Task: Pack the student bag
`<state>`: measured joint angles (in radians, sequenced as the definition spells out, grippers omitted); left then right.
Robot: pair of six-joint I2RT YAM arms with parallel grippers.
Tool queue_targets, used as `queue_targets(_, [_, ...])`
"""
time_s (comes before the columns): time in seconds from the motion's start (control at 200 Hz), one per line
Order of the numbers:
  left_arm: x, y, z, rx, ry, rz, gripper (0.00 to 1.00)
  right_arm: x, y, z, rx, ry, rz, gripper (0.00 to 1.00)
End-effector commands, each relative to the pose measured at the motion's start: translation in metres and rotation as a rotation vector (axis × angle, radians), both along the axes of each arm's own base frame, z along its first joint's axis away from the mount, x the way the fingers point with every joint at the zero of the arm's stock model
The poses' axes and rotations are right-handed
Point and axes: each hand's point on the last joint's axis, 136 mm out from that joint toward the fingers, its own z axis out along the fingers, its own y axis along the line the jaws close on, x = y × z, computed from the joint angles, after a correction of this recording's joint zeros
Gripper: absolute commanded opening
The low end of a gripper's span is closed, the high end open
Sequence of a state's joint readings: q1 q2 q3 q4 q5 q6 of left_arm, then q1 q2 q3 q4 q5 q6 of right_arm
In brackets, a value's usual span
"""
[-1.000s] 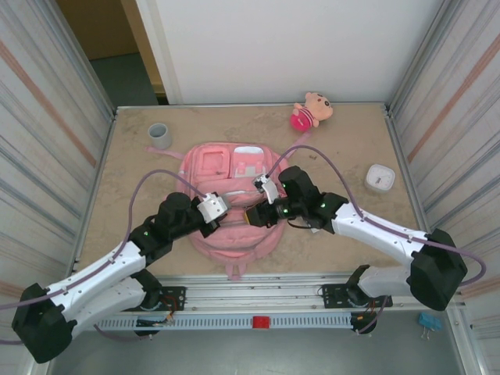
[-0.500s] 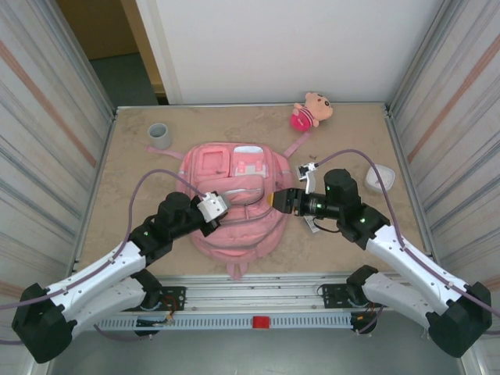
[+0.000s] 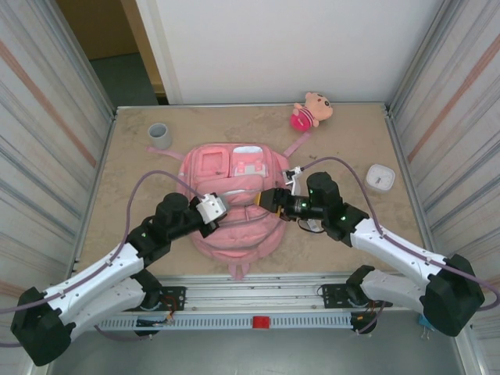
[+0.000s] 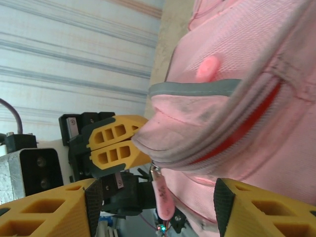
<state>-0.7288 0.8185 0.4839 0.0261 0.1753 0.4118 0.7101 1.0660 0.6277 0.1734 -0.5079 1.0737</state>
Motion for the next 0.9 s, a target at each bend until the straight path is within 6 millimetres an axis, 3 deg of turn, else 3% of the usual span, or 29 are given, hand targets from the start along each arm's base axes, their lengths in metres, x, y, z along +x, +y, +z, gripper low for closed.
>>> queue_targets(0.0, [-0.008,-0.02,0.051,-0.123,-0.139,-0.102,0.04,0.009,0.006,0.02,0.055,-0.028,-0.029,0.62])
queue_targets(0.225, [-0.017,-0.031,0.044,-0.084,-0.139,-0.165,0.05,0.016,0.005,0.018,0.075,-0.013,-0.076,0.58])
queue_targets(0.366, [-0.02,-0.033,0.041,-0.06,-0.131,-0.171,0.06,0.019,-0.001,0.018,0.072,-0.019,-0.119,0.48])
queue_targets(0.626, [-0.028,-0.03,0.034,-0.019,-0.128,-0.191,0.07,0.022,-0.013,0.016,0.08,0.018,-0.193,0.48])
queue_targets(0.812, [-0.035,-0.029,0.028,-0.004,-0.141,-0.225,0.08,0.024,-0.006,0.009,0.094,0.047,-0.178,0.36])
queue_targets(0.892, [-0.036,-0.027,0.028,0.0,-0.131,-0.223,0.09,0.024,-0.001,0.008,0.09,0.061,-0.163,0.36])
